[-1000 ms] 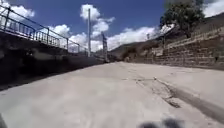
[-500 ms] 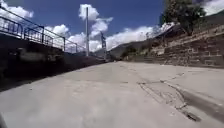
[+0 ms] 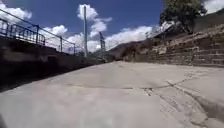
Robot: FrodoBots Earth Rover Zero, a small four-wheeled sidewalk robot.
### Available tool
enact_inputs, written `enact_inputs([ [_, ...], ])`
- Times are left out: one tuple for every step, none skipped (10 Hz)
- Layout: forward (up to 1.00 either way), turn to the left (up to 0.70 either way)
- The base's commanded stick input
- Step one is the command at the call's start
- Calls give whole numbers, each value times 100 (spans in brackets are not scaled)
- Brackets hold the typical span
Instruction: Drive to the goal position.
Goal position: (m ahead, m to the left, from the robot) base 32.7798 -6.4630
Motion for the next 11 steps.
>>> enact_inputs([
  [100,-1],
  [100,-1],
  [100,-1],
  [100,-1],
  [100,-1],
  [100,-1],
  [100,-1],
  [100,-1],
  [100,-1],
  [100,-1],
  [100,-1],
])
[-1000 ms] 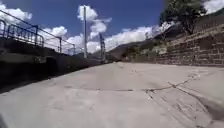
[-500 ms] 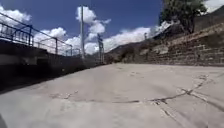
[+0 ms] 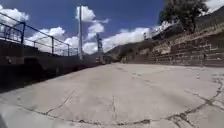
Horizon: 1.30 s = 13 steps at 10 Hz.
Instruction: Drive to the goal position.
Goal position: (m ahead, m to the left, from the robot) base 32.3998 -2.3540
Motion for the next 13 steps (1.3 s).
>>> enact_inputs([
  [100,-1],
  [100,-1],
  [100,-1],
  [100,-1],
  [100,-1],
  [100,-1],
  [100,-1],
  [100,-1],
  [100,-1],
  [100,-1],
  [100,-1],
  [100,-1],
  [100,-1],
])
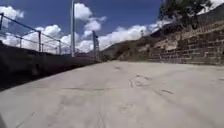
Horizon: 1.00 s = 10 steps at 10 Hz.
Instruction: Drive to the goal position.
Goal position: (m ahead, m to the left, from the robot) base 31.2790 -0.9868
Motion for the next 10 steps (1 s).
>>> enact_inputs([
  [100,-1],
  [100,-1],
  [100,-1],
  [100,-1],
  [100,-1],
  [100,-1],
  [100,-1],
  [100,-1],
  [100,-1],
  [100,-1],
])
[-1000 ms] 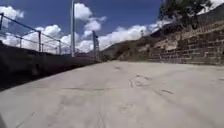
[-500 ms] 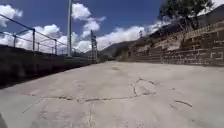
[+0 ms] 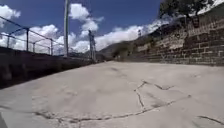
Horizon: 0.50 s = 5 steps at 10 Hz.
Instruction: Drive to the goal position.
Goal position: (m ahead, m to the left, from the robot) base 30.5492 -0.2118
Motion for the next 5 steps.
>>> enact_inputs([
  [100,-1],
  [100,-1],
  [100,-1],
  [100,-1],
  [100,-1],
])
